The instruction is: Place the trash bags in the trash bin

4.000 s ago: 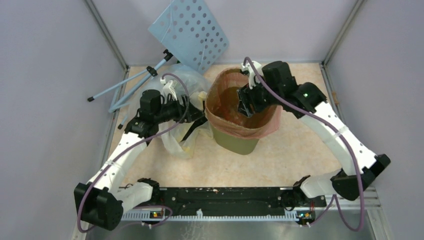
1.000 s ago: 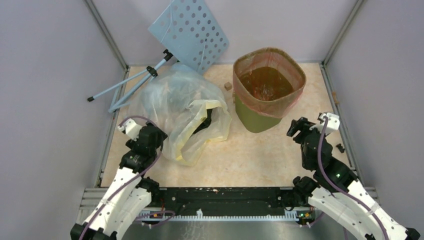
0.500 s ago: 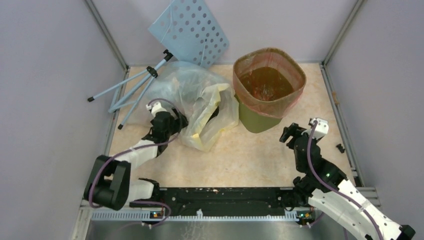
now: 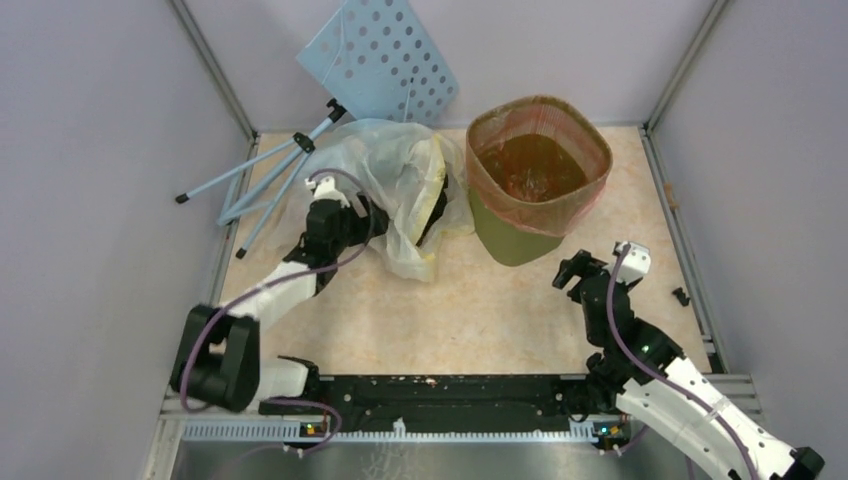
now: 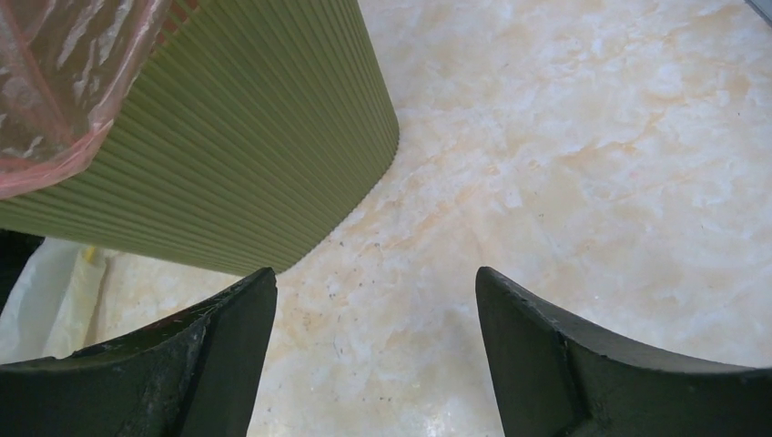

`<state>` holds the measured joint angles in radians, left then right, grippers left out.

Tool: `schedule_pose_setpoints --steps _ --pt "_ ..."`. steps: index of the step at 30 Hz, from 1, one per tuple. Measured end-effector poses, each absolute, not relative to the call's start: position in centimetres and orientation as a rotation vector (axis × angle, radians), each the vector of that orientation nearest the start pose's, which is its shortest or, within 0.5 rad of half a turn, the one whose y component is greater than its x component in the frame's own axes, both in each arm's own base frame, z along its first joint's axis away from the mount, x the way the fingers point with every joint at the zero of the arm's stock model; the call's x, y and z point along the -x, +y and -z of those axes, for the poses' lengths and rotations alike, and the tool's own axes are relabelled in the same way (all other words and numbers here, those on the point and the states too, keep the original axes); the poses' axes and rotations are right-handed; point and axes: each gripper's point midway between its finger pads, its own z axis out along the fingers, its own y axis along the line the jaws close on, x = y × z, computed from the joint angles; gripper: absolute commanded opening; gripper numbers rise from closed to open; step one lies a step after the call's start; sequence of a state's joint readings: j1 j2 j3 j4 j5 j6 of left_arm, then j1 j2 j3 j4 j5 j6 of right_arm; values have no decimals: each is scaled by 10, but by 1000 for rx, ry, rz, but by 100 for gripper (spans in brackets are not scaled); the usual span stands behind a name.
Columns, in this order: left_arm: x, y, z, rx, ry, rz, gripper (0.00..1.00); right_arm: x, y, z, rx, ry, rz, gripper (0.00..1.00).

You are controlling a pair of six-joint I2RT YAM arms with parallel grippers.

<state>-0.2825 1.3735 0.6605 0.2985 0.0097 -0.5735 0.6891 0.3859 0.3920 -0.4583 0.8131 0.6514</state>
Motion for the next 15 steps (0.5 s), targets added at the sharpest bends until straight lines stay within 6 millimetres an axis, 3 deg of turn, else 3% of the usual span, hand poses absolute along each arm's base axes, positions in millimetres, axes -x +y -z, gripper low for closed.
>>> schedule_pose_setpoints --steps 5,9,12,15 --pt "-337 -112 -162 330 1947 519 99 -234 35 -140 -515 1856 -68 80" --pt "-296 -94 -184 342 1875 512 99 -248 16 -128 -615 1870 -53 80" --pt "-274 -80 -185 362 1821 487 99 -264 -8 -124 -735 1848 -52 82" --pt "-262 -66 -171 434 1800 453 99 -279 -21 -114 -765 1863 -32 88"
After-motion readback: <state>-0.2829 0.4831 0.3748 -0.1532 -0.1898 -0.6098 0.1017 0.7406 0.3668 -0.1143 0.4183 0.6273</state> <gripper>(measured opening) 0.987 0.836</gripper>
